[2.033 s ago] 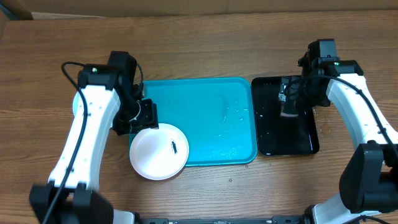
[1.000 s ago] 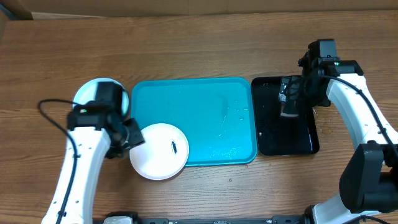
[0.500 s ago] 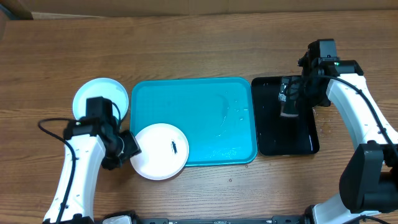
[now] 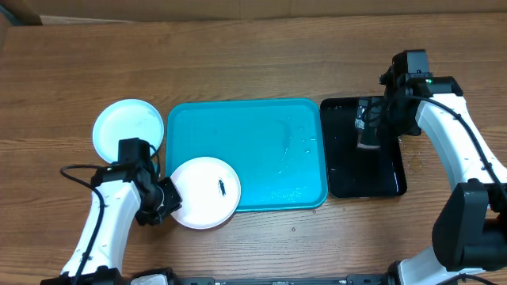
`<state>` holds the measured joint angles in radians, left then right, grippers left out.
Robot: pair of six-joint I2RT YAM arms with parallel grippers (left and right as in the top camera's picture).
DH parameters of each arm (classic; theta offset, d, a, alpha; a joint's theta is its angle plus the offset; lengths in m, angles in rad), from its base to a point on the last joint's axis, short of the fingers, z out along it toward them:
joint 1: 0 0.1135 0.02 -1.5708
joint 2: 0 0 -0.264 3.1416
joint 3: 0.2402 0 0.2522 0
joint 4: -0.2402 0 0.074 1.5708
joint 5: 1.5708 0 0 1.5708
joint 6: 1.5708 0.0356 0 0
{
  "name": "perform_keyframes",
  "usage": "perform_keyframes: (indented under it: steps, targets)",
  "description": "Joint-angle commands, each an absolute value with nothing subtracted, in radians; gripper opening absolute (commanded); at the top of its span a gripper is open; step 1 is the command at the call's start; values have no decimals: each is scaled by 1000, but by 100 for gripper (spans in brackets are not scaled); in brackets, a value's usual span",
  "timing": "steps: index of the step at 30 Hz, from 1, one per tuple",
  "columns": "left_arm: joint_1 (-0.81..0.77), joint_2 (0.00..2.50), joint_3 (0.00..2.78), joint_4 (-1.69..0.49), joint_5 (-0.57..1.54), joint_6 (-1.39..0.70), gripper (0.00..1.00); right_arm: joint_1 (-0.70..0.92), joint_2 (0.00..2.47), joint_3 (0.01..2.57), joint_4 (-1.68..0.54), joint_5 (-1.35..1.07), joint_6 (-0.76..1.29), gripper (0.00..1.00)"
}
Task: Clean dirty plates on tray and stack at the side
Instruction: 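Slide the marked white plate to the blue tray center with left gripper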
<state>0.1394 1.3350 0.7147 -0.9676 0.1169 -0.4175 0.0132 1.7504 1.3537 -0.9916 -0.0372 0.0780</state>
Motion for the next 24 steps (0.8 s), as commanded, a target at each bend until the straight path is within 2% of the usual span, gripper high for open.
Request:
perform_keyframes:
  steps: [1, 2, 3, 4, 11, 17, 24]
  targets:
    - [142, 1320, 690, -965, 124, -419, 24, 11, 1745, 1359, -989, -30, 78, 100]
    - [142, 1320, 691, -966, 125, -419, 17, 11, 1745, 1359, -990, -30, 78, 100]
    - [142, 1320, 691, -966, 124, -418, 7, 11, 1745, 1359, -990, -30, 78, 100]
    - [142, 1320, 695, -964, 126, -415, 4, 11, 1745, 1359, -989, -30, 78, 100]
    - [141, 1320, 797, -944, 317, -381, 4, 11, 1745, 1359, -989, -30, 78, 100]
    - [108, 1320, 832, -839, 308, -439, 4, 11, 1745, 1359, -989, -30, 78, 100]
    - [-32, 1349, 832, -701, 300, -568, 4, 11, 1745, 1359, -989, -30, 78, 100]
